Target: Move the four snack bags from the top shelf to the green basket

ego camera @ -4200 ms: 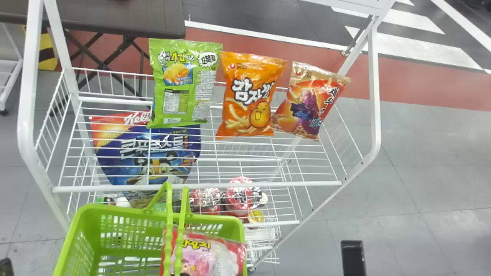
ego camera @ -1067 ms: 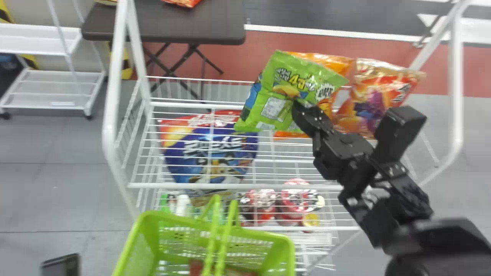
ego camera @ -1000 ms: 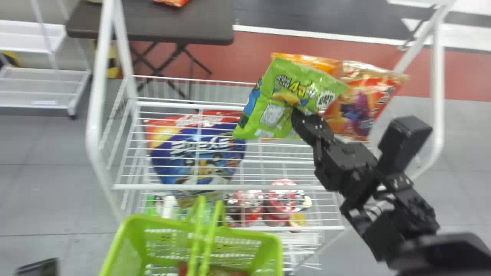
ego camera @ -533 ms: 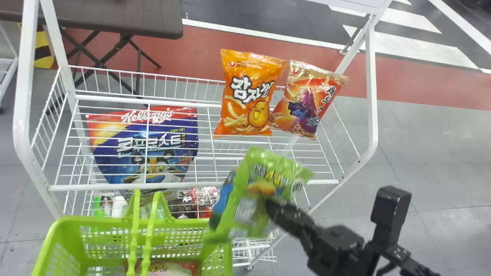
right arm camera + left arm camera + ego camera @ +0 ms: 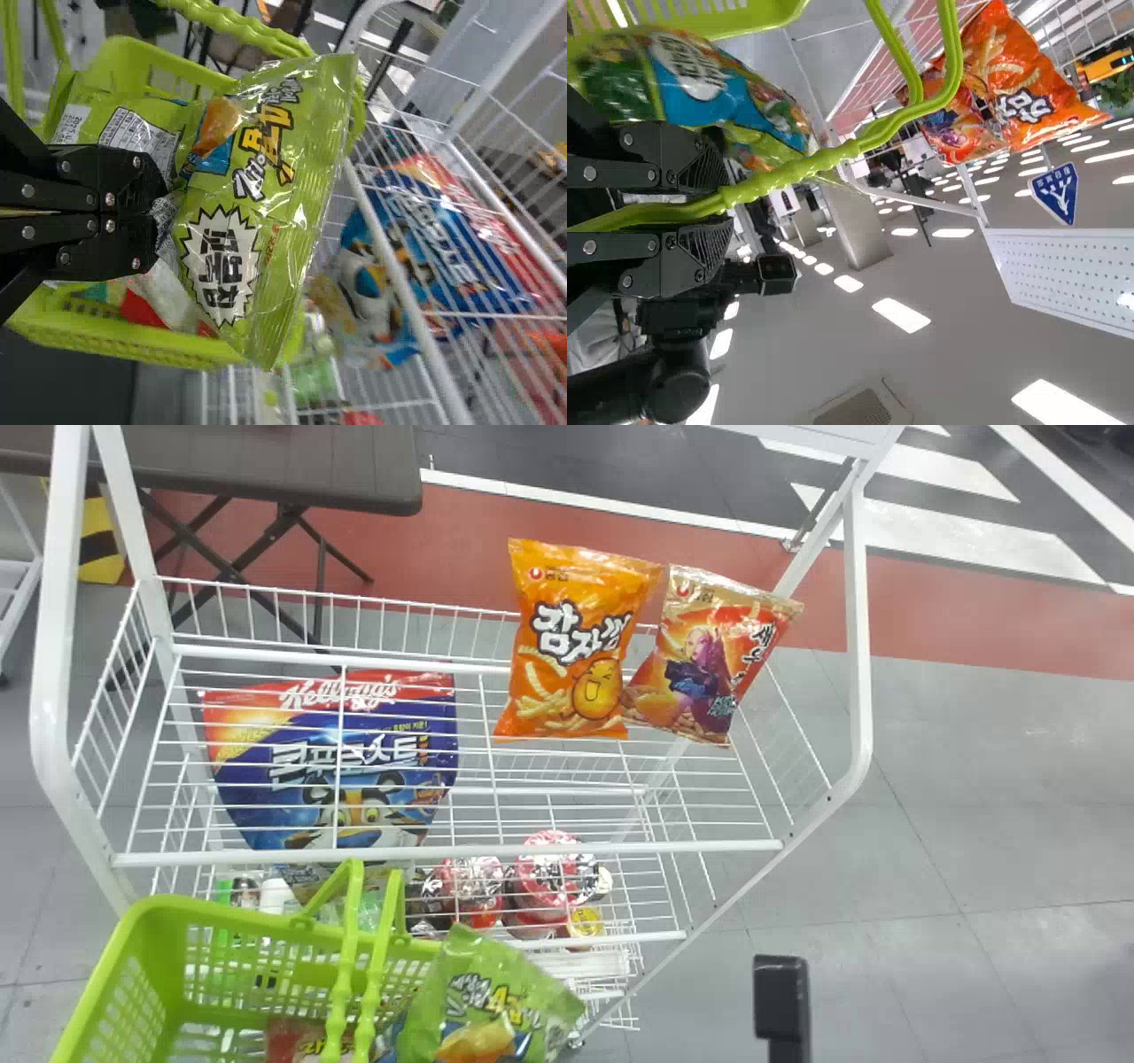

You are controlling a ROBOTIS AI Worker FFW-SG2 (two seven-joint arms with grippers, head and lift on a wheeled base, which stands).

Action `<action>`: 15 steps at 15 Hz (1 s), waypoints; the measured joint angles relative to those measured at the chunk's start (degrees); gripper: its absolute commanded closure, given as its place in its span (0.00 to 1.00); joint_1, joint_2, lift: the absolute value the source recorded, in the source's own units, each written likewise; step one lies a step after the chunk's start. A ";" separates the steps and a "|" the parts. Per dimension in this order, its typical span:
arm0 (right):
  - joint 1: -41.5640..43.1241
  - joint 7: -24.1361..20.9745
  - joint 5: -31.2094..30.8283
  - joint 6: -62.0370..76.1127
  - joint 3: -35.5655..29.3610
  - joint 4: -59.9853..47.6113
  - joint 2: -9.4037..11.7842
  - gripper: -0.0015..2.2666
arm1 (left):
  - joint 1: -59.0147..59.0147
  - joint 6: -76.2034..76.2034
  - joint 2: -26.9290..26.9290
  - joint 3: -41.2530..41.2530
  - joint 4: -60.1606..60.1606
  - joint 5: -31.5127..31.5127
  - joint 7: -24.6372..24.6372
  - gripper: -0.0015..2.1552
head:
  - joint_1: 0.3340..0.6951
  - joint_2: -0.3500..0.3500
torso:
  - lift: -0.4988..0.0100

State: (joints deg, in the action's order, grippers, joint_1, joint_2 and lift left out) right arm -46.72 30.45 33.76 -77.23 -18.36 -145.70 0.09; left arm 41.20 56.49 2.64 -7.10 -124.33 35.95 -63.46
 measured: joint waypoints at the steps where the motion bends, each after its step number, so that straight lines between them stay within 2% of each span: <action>1: 0.17 -0.20 -0.69 -0.37 1.44 0.88 0.00 0.90 | 0.02 -0.03 0.00 0.13 -0.07 -0.01 0.01 0.46 | 1.00 0.09 | 0.98; 2: 0.60 -0.49 -1.91 -0.36 2.85 1.95 0.00 0.90 | 0.09 -0.07 0.00 0.34 -0.20 -0.05 0.07 0.46 | 1.00 0.11 | 0.98; 3: 1.07 -0.81 -3.19 -0.05 3.86 2.90 0.00 0.81 | 0.21 -0.11 0.00 0.53 -0.39 -0.07 0.09 0.46 | 1.00 0.11 | 0.98; 4: 1.69 -1.46 -4.52 0.09 4.65 3.76 0.00 0.54 | 0.35 -0.17 0.00 0.64 -0.53 -0.12 0.10 0.46 | 1.00 0.11 | 0.98; 5: 2.53 -2.25 -6.05 -0.20 5.28 4.51 0.00 0.03 | 0.47 -0.24 0.00 0.73 -0.65 -0.23 0.11 0.46 | 1.00 0.09 | 0.98; 6: 3.25 -2.38 -7.64 -0.52 5.79 4.92 0.00 0.00 | 0.52 -0.27 0.00 0.84 -0.70 -0.34 0.20 0.46 | 1.00 0.08 | 0.98; 10: 4.26 -1.78 -14.59 4.01 8.12 4.21 0.00 0.02 | 0.59 -0.28 0.00 1.65 -0.85 -0.92 0.52 0.46 | 1.00 0.04 | 0.98; 13: 4.52 -0.53 -15.35 9.60 7.06 3.80 0.00 0.03 | 0.63 -0.43 0.00 2.11 -0.91 -1.30 0.82 0.46 | 1.00 0.02 | 0.98; 15: 4.83 -0.96 -15.26 21.06 6.34 5.31 0.00 0.03 | 0.63 -0.46 0.00 2.38 -0.91 -1.44 0.94 0.46 | 1.00 0.00 | 0.98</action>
State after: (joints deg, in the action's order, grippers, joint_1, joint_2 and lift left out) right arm -41.89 29.48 18.50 -56.17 -12.01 -140.39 0.09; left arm 41.84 56.03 2.64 -4.72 -125.24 34.51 -62.51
